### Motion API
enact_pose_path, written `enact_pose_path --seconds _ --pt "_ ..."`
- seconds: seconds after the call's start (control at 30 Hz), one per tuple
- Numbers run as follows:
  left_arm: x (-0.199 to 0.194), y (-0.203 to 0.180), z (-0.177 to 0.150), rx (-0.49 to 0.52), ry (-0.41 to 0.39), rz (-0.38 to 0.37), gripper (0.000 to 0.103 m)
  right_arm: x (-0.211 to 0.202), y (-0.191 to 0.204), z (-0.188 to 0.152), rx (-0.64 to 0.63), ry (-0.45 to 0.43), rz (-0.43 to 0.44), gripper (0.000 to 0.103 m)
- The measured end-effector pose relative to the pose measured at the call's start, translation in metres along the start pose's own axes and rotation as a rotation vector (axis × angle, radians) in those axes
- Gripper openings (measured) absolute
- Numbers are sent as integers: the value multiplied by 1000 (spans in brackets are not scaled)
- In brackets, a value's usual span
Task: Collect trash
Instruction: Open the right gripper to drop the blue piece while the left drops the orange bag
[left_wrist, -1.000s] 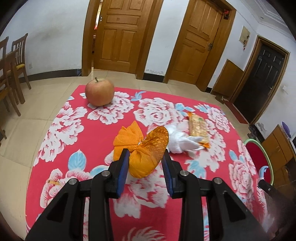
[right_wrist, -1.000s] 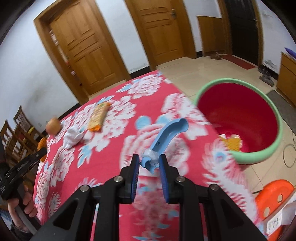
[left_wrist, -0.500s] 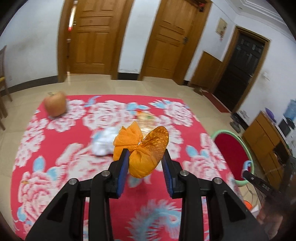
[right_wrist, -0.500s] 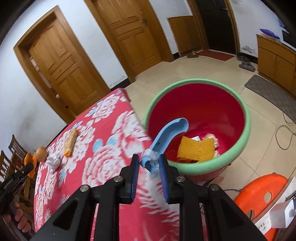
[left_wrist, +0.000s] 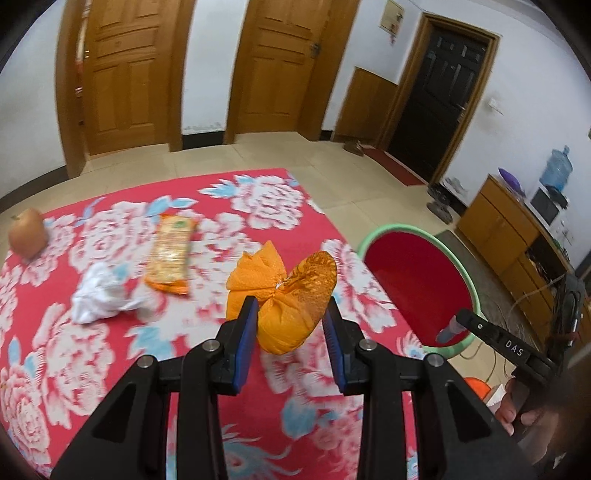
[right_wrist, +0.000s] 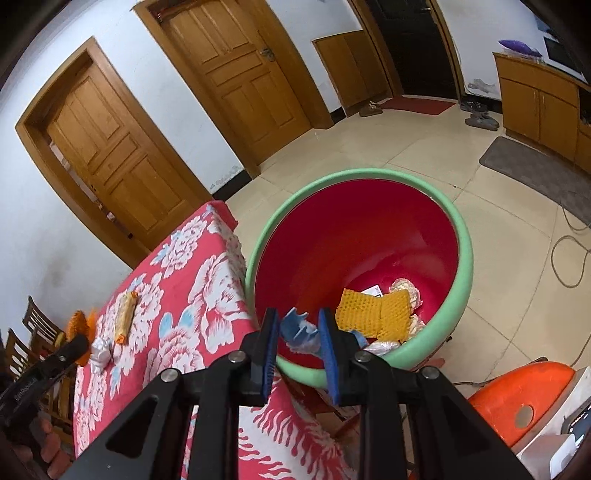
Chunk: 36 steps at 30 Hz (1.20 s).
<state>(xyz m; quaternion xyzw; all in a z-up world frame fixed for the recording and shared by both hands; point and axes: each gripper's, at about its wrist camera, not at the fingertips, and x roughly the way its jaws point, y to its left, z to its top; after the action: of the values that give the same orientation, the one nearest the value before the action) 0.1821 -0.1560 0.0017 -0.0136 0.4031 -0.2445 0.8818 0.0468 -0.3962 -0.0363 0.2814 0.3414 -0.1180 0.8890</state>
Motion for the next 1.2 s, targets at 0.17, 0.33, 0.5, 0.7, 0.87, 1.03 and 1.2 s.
enact_pose_path --seconds 0.17,0.33,0.5,0.7,0.87,1.03,1.2 --pt "17 -28 3 52 22 -31 35 -6 -14 3 46 -18 21 37" --pt "35 -59 5 106 48 -64 35 -17 -27 6 76 -47 36 45" --pt "53 -87 5 165 72 -93 35 -30 -38 7 109 -88 34 50" --pt "74 -118 8 221 101 -123 35 -33 -48 6 145 -104 39 51" --pt "83 -136 8 271 106 -122 36 -33 -54 4 159 -104 37 53" --pt "86 -138 10 264 96 -125 56 -34 -57 2 168 -107 37 55" --pt "81 -131 11 245 84 -105 60 -37 -56 2 169 -107 44 57"
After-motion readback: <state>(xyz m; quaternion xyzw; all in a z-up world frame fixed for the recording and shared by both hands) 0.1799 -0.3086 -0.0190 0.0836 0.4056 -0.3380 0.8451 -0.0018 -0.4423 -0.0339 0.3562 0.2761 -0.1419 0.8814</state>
